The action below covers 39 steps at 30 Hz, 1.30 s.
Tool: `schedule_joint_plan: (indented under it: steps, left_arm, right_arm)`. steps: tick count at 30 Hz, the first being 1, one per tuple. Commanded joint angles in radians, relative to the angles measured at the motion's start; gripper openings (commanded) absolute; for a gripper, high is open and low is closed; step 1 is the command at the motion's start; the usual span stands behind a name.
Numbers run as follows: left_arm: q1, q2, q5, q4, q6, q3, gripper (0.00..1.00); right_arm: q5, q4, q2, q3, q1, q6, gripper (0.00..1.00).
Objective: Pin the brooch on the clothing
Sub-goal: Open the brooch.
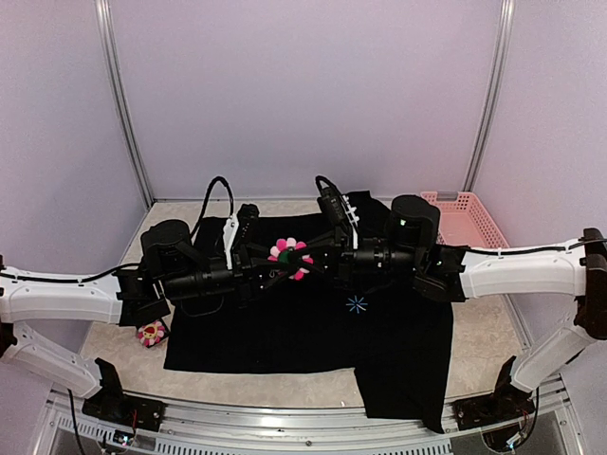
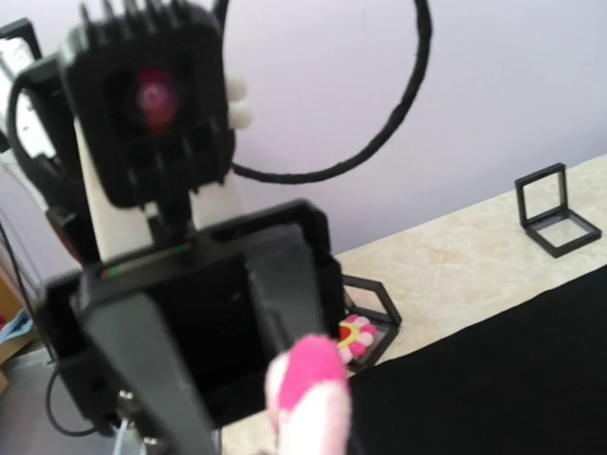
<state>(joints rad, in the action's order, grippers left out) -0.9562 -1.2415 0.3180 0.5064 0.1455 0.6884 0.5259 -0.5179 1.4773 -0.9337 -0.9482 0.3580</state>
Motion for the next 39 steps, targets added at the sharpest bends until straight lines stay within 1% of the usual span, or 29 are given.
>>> schedule_joint_plan:
  steps: [1,3,4,8,12,13,16,18,21,23,26,31,39]
  left_arm:
    - [-0.009,0.007,-0.019,-0.014,-0.021,0.015,0.16]
    - [-0.006,0.007,-0.018,-0.017,-0.024,0.017,0.06]
    - [-0.007,0.009,-0.018,-0.017,-0.024,0.017,0.04]
    - [-0.003,0.01,-0.021,-0.016,-0.02,0.017,0.02]
    - [0.008,0.014,-0.006,0.001,-0.003,0.007,0.0]
    - [0.011,0.018,0.009,0.013,0.0,0.001,0.0]
    - [0.018,0.035,0.052,0.053,0.008,-0.019,0.0]
    - [0.022,0.041,0.081,0.064,0.01,-0.021,0.0]
    - [0.025,0.038,0.11,0.072,0.017,-0.021,0.0]
    - [0.029,0.037,0.135,0.088,0.026,-0.024,0.0]
    - [0.03,0.042,0.162,0.106,0.03,-0.03,0.0]
    - [0.03,0.041,0.182,0.11,0.029,-0.032,0.0]
    - [0.026,0.039,0.197,0.113,0.028,-0.03,0.0]
  right_arm:
    - [-0.092,-0.015,0.028,-0.002,-0.009,0.0,0.0]
    - [-0.081,-0.015,0.032,-0.004,-0.011,0.001,0.0]
    - [-0.079,-0.018,0.031,-0.004,-0.012,0.004,0.0]
    - [-0.059,-0.022,0.035,-0.007,-0.014,0.002,0.0]
    - [0.031,-0.033,0.047,-0.014,-0.013,-0.003,0.0]
    - [0.063,-0.038,0.046,-0.013,-0.013,-0.011,0.04]
    - [0.14,-0.068,0.029,0.005,0.003,-0.015,0.21]
    - [0.181,-0.096,0.016,0.019,0.014,-0.011,0.3]
    - [0.246,-0.11,0.005,0.028,0.022,-0.033,0.39]
    - [0.281,-0.107,0.001,0.032,0.028,-0.049,0.42]
    - [0.303,-0.112,-0.006,0.049,0.043,-0.058,0.42]
    - [0.311,-0.164,-0.009,0.053,0.058,-0.044,0.37]
    - [0.253,-0.219,-0.007,0.043,0.06,-0.029,0.37]
